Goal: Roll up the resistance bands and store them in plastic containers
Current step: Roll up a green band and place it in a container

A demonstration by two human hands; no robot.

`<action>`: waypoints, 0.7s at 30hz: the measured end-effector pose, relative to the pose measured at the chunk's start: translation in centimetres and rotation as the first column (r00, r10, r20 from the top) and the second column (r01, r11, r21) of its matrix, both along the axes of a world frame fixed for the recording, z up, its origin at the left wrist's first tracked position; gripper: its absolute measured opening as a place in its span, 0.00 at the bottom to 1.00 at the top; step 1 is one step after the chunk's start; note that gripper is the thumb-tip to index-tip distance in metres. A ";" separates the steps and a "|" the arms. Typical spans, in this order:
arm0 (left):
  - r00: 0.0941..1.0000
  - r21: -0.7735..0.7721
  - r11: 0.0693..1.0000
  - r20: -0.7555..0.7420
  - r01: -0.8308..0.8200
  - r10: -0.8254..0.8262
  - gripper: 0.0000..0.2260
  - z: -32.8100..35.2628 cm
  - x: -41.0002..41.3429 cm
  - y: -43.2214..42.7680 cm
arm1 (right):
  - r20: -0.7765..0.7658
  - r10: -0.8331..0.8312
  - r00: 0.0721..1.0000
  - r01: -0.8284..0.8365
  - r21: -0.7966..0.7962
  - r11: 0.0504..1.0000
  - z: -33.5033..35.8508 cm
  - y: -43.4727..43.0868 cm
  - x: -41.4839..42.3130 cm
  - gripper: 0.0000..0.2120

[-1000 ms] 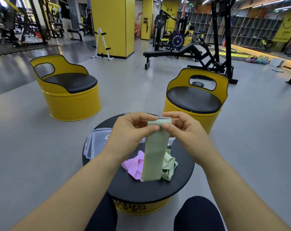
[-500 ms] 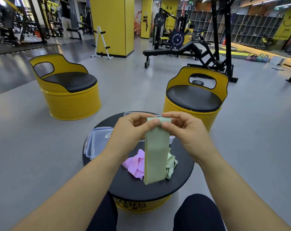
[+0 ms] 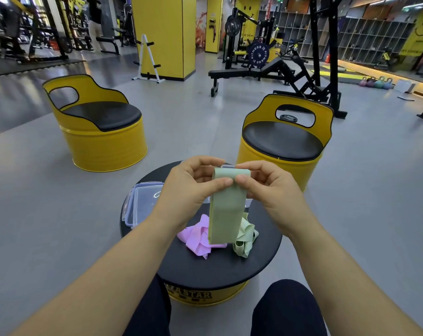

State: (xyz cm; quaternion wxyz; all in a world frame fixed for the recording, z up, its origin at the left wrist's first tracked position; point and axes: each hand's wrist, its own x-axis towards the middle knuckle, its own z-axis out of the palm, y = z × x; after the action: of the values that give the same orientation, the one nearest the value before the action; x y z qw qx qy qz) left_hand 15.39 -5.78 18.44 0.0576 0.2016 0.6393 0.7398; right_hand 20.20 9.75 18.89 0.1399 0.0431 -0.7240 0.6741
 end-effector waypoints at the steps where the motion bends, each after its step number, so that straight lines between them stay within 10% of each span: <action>1: 1.000 -0.004 1.000 0.021 0.001 -0.001 0.12 -0.1 0.0 0.0 | -0.005 0.001 1.000 -0.002 -0.034 0.999 -0.1 0.0 0.0 0.06; 7: 0.983 -0.003 0.997 0.165 0.078 -0.076 0.17 -0.8 -0.4 -0.2 | 0.002 -0.022 1.000 0.022 -0.135 0.991 -1.2 -0.7 0.1 0.10; 16: 0.838 -0.053 0.869 0.297 0.493 -0.457 0.06 0.2 -1.6 -2.4 | 0.188 0.326 0.927 -0.372 0.330 0.868 1.6 1.2 0.1 0.30; 21: 0.761 -0.036 0.790 0.297 0.612 -0.576 0.19 0.4 -1.6 -2.4 | 0.254 0.417 0.873 -0.485 0.368 0.793 2.7 1.4 -0.1 0.28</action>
State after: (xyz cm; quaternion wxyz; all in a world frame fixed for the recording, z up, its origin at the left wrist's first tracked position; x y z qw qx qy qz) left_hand 13.79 -8.14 18.86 0.3890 0.2870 0.5750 0.6600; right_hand 20.12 11.14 21.61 -0.0963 0.1899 -0.8290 0.5171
